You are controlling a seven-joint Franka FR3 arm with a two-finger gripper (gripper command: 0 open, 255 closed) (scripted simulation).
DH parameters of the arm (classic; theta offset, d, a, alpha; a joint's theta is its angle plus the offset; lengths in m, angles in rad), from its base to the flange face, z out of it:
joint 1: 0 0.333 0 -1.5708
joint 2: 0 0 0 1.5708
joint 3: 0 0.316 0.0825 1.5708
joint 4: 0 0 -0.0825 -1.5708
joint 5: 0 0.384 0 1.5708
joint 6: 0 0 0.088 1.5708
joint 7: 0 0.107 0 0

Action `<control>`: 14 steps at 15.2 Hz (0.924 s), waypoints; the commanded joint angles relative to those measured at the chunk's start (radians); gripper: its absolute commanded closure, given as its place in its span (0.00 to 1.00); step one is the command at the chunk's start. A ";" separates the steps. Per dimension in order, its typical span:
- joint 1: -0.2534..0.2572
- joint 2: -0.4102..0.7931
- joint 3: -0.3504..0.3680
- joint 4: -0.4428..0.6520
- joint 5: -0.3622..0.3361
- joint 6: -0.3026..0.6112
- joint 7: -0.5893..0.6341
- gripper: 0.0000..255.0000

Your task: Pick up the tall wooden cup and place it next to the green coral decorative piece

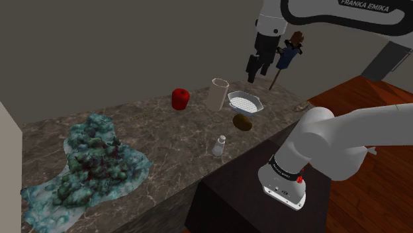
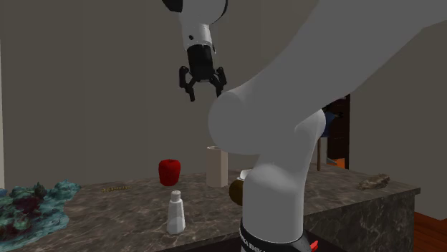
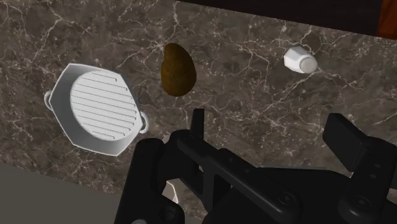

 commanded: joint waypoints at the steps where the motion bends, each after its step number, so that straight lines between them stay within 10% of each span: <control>1: 0.000 0.000 0.000 0.000 0.000 0.000 0.000 0.00; 14: -0.073 0.342 -0.210 0.017 -0.084 0.383 -0.173 0.00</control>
